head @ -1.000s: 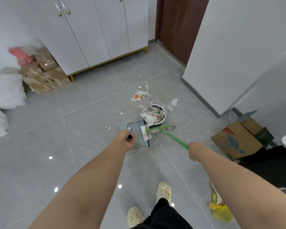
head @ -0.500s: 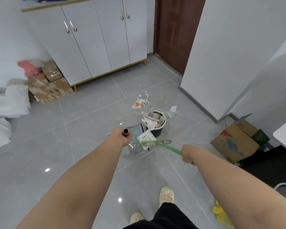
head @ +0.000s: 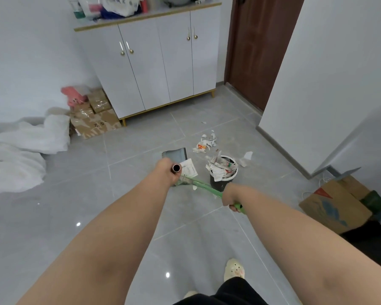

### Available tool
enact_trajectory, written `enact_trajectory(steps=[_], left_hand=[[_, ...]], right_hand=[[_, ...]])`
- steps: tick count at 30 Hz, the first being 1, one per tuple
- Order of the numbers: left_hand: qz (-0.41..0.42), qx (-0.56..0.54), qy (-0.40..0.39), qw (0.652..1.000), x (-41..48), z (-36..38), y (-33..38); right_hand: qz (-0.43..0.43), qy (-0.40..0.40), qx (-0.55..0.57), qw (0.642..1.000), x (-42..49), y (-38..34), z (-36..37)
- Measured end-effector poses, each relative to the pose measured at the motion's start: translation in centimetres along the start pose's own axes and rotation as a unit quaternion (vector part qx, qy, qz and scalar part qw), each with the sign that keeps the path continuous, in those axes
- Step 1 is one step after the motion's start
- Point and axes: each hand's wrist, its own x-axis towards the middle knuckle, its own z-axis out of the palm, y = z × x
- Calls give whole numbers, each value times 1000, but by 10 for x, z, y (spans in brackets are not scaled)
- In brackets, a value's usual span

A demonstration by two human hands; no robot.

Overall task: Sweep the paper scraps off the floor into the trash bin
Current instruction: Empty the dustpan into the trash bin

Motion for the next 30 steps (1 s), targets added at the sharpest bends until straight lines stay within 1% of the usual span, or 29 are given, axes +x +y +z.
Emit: enact_trajectory(steps=[3, 7, 10, 14, 19, 24, 30], left_hand=[[11, -2, -5, 1000, -2, -1, 13], [9, 10, -13, 1000, -6, 4, 34], [12, -1, -31, 999, -18, 17, 43], [16, 26, -56, 998, -34, 41, 39], [1, 40, -92, 995, -28, 71, 27], [-5, 111, -134, 985, -31, 93, 3], [8, 205, -130, 970, -25, 112, -19]], right_hand=[[-7, 15, -14, 1000, -3, -11, -13], [-25, 63, -86, 994, -15, -14, -41], [-11, 75, -99, 992, -26, -8, -60], [18, 121, -78, 989, -38, 9, -78], [36, 157, -44, 986, -38, 45, -87], [67, 154, 20, 986, -35, 72, -86], [100, 151, -13, 983, -22, 100, -77]])
